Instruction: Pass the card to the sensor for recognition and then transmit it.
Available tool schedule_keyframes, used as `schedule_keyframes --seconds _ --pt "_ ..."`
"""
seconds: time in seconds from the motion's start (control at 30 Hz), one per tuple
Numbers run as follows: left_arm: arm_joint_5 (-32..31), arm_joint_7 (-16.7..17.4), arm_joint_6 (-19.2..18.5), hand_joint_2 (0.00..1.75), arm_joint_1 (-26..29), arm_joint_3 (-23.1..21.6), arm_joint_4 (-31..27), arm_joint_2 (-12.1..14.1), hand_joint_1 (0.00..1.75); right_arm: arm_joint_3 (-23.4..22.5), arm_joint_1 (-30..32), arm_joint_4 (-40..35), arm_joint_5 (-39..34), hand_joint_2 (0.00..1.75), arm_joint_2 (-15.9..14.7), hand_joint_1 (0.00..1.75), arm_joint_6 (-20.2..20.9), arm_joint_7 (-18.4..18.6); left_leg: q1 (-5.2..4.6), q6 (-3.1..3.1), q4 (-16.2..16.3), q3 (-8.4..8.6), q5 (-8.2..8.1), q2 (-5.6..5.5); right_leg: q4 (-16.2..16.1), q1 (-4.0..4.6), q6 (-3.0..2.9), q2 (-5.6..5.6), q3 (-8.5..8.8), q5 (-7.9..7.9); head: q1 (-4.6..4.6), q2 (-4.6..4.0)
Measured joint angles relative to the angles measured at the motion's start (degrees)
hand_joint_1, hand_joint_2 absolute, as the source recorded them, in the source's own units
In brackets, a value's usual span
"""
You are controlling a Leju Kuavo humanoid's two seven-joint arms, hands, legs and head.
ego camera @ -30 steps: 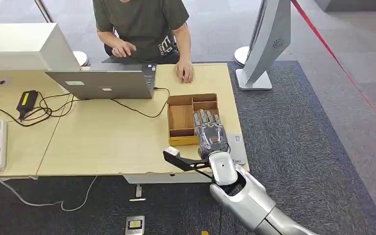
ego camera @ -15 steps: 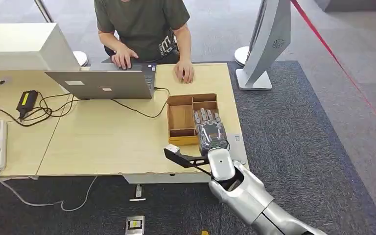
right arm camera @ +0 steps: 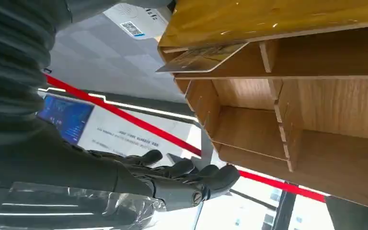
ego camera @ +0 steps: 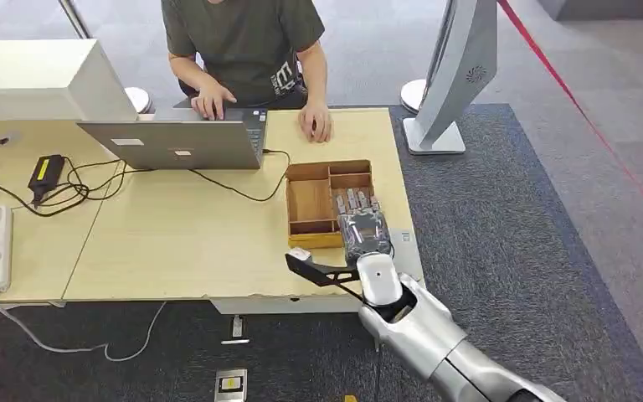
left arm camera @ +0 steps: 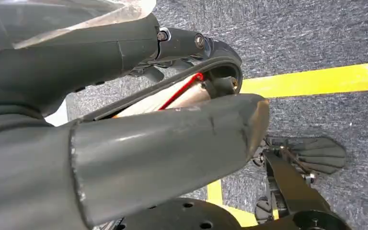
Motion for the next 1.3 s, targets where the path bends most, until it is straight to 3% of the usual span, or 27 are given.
schedule_keyframes --seconds 1.3 --pt "-0.9 0.0 0.3 0.00 0.0 0.0 0.0 0.0 0.00 -0.1 -2.0 8.9 -0.1 1.75 -0.2 0.00 -3.3 0.6 0.00 0.00 0.0 0.01 0.00 0.00 0.0 0.00 0.00 0.00 -0.01 0.00 0.00 -0.02"
